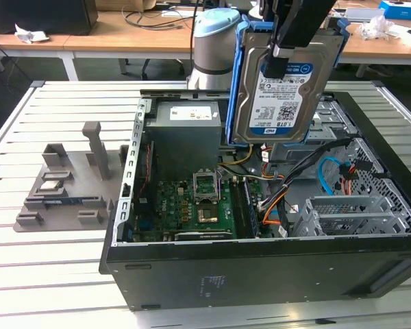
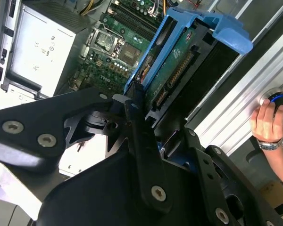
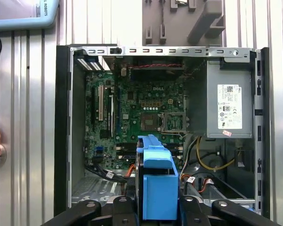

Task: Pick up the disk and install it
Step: 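Pick up the disk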

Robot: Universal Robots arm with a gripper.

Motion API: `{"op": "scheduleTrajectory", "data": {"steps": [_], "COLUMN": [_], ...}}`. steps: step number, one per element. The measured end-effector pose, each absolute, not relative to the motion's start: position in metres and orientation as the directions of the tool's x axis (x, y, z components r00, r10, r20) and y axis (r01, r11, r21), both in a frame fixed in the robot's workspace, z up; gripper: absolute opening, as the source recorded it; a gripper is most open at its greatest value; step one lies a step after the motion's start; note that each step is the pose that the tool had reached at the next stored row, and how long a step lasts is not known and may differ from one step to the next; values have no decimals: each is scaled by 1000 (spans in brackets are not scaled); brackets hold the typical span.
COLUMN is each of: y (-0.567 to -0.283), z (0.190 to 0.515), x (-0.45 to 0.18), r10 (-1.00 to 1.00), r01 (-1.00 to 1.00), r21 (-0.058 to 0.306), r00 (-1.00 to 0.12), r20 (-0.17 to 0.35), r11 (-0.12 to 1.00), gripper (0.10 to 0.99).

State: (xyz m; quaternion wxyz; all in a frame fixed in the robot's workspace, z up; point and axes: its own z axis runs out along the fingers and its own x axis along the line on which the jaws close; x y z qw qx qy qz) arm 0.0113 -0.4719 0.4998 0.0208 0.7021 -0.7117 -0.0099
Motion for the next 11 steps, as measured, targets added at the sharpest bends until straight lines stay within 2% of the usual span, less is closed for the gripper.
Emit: {"op": "scheduleTrajectory", "data": {"steps": [11], "y": [-492], "z": [499], "x": [11], "r10": [-1000], "r01": [-999], "r21": [43], "r00": [-13], "r20": [16], "r11": [14], "gripper": [369]}}
